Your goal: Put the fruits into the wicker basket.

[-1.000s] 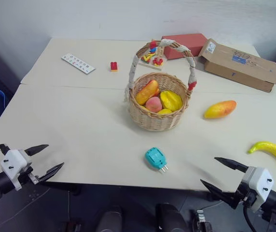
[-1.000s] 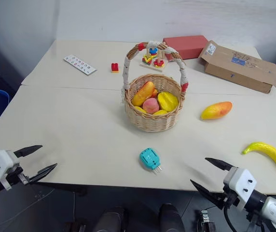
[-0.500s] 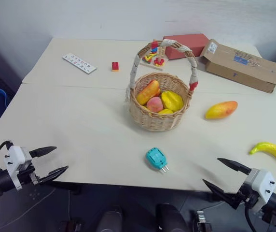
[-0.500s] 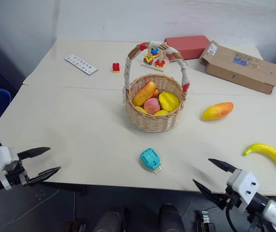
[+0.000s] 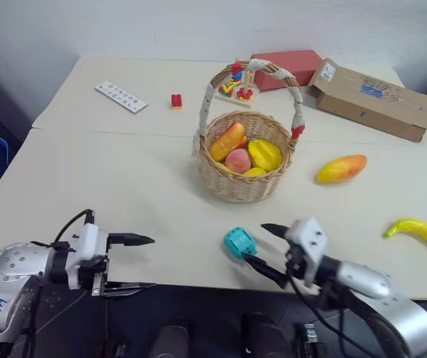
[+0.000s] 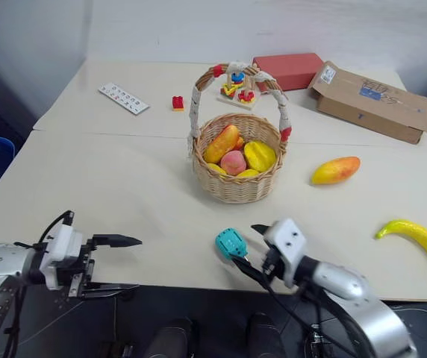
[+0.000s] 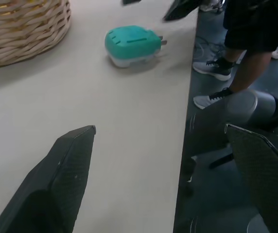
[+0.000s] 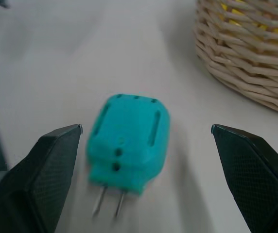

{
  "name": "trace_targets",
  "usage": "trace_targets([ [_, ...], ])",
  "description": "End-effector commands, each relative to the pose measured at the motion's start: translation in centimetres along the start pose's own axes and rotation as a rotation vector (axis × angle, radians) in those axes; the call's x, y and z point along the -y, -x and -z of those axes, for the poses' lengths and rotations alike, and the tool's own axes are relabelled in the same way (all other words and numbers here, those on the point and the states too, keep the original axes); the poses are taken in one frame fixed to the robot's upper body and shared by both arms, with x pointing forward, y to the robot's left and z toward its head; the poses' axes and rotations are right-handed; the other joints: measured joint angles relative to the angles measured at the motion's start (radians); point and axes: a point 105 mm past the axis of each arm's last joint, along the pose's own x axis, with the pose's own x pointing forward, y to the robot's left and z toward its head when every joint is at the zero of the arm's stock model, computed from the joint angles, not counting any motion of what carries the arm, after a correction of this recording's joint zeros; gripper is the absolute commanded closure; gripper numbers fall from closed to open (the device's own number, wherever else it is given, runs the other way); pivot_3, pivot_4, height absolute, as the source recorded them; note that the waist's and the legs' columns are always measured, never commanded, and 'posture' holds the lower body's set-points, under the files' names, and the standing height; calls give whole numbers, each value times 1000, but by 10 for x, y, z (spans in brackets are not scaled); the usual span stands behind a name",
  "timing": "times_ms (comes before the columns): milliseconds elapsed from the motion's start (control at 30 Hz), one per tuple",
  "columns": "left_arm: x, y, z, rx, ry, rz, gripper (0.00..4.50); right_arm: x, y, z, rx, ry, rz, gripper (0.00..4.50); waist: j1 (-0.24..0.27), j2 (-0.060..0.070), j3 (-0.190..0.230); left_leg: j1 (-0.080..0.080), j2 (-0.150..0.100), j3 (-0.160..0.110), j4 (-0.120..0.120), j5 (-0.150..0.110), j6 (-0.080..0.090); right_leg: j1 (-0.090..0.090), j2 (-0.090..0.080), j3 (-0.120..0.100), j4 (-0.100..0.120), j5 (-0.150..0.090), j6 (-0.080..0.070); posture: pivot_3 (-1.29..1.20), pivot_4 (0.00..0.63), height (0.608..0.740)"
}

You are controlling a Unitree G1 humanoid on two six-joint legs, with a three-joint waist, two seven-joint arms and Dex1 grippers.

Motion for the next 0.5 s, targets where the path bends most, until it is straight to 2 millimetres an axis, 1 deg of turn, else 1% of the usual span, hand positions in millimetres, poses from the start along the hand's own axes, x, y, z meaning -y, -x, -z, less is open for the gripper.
trace_targets([
  [33, 1, 0, -9, 17, -18, -3, 0, 2, -11, 7, -39, -9, 36, 66, 0, 0, 0, 0, -1, 0, 0, 0, 1, -1, 0, 0, 1, 0, 0, 0, 150, 740],
  [133, -1, 4, -8, 13, -4, -26, 0, -10, -22, 22, -93, -30, -44, 66, -1, -1, 0, -1, -1, 2, 1, -1, 3, -1, 0, 0, 0, 0, 0, 0, 150, 740],
  [200, -2, 5, -8, 12, -3, -31, 0, -14, -24, 33, -131, -38, -71, 66, -1, -2, -1, -1, -1, 3, 2, -1, 4, -1, 0, 0, 1, 0, 0, 0, 150, 740],
  [233, -4, 5, -8, 13, -6, -36, 0, -14, -25, 34, -131, -47, -74, 233, -1, -2, -1, 0, -1, 3, 2, -1, 4, 0, 0, 1, 1, 0, 0, 0, 150, 740],
  [300, -9, 6, -11, 23, -10, -53, 0, -9, -27, 31, -94, -43, -47, 595, -1, -3, -1, 2, -1, 3, 3, -2, 6, 1, 1, 1, 1, 0, 0, 0, 150, 740],
  [400, -14, 3, -14, 37, -17, -65, 0, -2, -27, 20, -15, -15, -35, 1617, -1, -3, -2, 3, 0, 3, 2, -2, 6, 1, 3, 1, 3, 0, 0, 0, 150, 740],
  [433, -15, 2, -15, 45, -16, -68, 0, -2, -24, 17, 11, -26, -52, 1726, -1, -3, -2, 3, 0, 3, 2, -1, 6, 1, 4, 1, 3, 0, 0, 0, 150, 740],
  [500, -16, -2, -17, 60, -17, -70, 0, -4, -17, 11, 61, -46, -84, 1729, -1, -3, -1, 3, 0, 3, 2, -1, 5, 0, 6, 1, 4, 0, 0, 0, 150, 740],
])
